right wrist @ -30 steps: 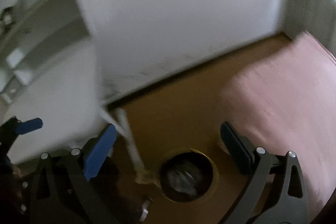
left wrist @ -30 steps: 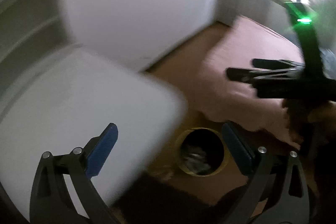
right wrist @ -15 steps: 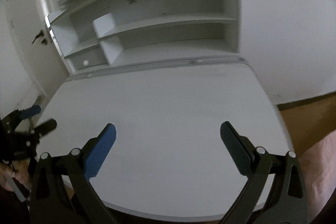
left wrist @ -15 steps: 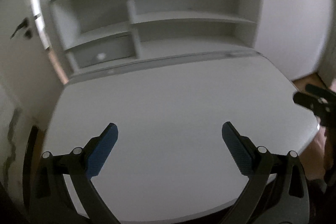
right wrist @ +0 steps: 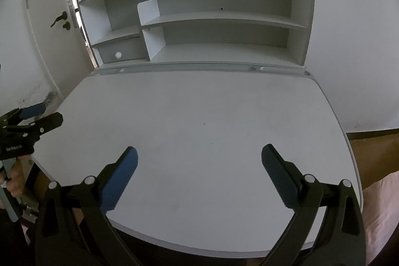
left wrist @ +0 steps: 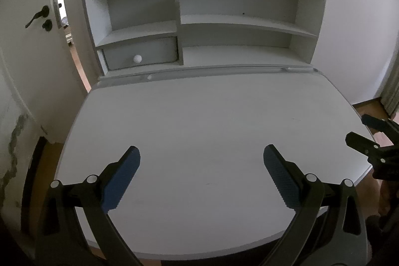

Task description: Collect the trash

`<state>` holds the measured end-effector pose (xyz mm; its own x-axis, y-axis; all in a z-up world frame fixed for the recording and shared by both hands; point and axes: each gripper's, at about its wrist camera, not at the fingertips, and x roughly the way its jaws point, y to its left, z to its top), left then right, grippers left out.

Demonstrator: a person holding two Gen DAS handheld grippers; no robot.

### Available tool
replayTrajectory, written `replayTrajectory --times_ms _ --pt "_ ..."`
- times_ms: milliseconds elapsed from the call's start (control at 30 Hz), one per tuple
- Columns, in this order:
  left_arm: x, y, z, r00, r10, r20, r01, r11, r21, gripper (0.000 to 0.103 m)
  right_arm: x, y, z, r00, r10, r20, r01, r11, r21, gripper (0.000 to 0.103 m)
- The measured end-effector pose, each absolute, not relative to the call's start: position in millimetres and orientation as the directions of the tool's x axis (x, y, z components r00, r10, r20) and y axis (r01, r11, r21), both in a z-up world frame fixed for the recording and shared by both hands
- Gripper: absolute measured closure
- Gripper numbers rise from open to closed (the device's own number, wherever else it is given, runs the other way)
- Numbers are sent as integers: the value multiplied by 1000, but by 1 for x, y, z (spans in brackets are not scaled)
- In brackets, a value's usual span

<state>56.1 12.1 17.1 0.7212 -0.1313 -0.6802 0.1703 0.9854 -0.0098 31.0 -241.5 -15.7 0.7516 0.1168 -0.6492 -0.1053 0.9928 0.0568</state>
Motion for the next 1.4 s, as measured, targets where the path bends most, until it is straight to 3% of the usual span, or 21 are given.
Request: replayTrajectory --times_ms 1400 --pt "65 1 11 712 -140 -688 190 982 -4 7 28 -258 -10 753 105 -649 -86 994 61 7"
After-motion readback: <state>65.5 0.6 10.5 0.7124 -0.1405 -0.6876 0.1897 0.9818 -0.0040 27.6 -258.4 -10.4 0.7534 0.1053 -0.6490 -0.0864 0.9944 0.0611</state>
